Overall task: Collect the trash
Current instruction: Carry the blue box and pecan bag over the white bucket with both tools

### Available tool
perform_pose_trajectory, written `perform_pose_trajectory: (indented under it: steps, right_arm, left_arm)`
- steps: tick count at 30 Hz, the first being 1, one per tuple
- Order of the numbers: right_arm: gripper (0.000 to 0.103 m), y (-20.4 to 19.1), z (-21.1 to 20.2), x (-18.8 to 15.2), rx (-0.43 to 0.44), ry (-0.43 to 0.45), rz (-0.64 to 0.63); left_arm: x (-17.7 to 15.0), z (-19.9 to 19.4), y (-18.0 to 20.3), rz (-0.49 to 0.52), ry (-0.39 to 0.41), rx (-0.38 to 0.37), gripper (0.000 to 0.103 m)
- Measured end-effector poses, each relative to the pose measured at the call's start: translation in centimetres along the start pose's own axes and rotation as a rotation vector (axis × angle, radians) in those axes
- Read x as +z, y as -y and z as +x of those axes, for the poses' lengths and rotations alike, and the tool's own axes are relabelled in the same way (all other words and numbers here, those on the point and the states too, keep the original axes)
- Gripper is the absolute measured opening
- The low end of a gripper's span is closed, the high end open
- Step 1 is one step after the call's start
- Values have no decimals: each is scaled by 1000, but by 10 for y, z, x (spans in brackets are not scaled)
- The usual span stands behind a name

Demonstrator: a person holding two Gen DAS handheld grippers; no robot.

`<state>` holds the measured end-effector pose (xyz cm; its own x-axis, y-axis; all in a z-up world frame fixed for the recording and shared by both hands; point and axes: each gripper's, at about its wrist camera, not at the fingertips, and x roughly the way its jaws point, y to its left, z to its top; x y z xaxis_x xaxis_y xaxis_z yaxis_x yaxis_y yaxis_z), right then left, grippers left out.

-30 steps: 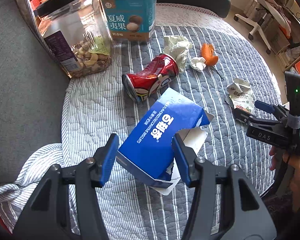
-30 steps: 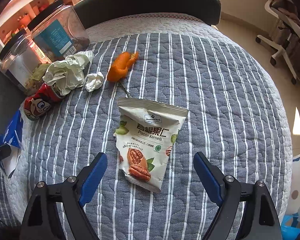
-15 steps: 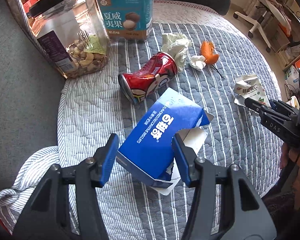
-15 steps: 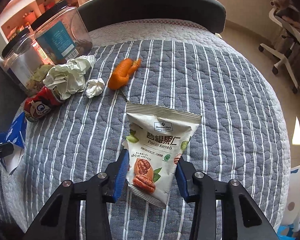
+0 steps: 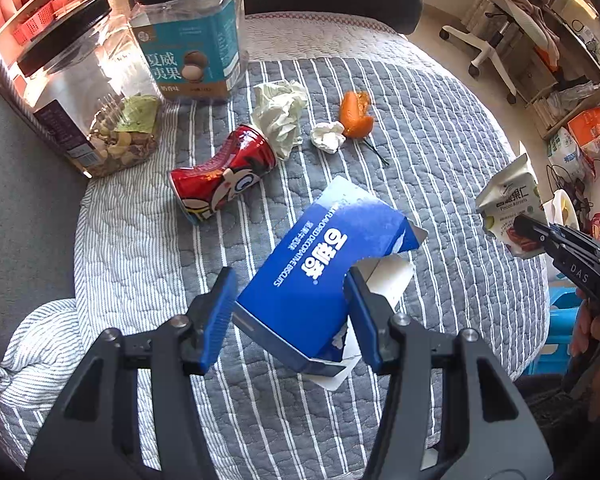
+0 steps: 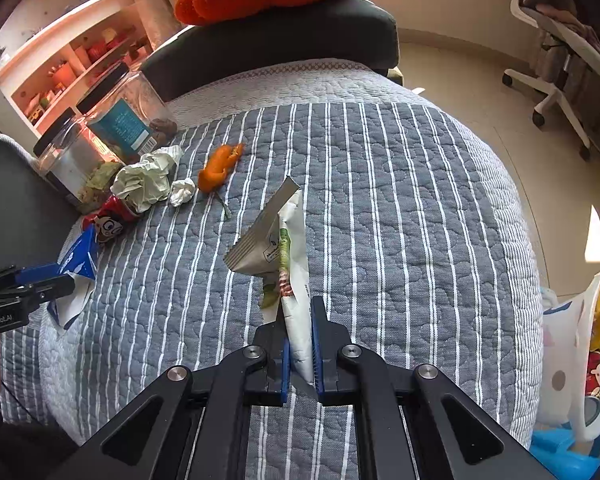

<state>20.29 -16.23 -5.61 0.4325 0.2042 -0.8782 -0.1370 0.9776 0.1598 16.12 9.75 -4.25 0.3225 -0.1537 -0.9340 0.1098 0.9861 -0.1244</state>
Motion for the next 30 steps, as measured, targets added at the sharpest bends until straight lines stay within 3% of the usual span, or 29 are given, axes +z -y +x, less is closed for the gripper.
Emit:
perform_pose_trajectory:
  steps: [13,22,30]
  right_arm:
    - [9,81,-73,-21,-45,72,116]
    - [9,177,-137,-61,-158,109,286]
    - [9,275,-174,-106,-262,116,476]
  left_arm:
    - [19,-5,93,86,58,-90,56]
    - [20,-18,219,246,159,-181,56]
    - [16,12,344,422,106,-241,56]
